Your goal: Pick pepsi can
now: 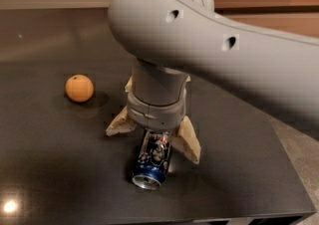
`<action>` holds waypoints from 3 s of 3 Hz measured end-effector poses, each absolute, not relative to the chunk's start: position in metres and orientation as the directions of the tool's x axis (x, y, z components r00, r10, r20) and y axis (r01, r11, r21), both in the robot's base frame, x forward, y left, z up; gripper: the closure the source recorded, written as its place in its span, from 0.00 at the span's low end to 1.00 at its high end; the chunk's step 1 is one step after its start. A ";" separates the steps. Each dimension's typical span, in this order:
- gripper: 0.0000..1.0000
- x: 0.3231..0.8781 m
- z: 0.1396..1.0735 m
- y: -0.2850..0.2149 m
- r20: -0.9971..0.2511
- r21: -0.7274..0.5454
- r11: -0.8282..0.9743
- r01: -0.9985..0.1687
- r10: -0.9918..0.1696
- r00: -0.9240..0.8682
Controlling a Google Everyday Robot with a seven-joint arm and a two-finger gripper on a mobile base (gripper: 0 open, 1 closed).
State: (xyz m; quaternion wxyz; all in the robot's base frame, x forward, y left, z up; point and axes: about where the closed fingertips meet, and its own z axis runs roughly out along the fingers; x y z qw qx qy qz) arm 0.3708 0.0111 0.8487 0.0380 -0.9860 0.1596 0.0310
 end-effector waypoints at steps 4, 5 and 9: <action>0.88 0.376 0.855 0.011 -0.080 -0.034 -0.944 -0.328 -0.325 0.942; 1.00 0.391 0.895 0.019 -0.132 -0.072 -0.920 -0.385 -0.374 0.918; 1.00 0.435 0.993 0.048 -0.096 -0.327 -0.844 -0.425 -0.417 0.904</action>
Offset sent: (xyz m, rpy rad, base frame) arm -0.0042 -0.0072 -0.0124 -0.0658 -0.0092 0.0643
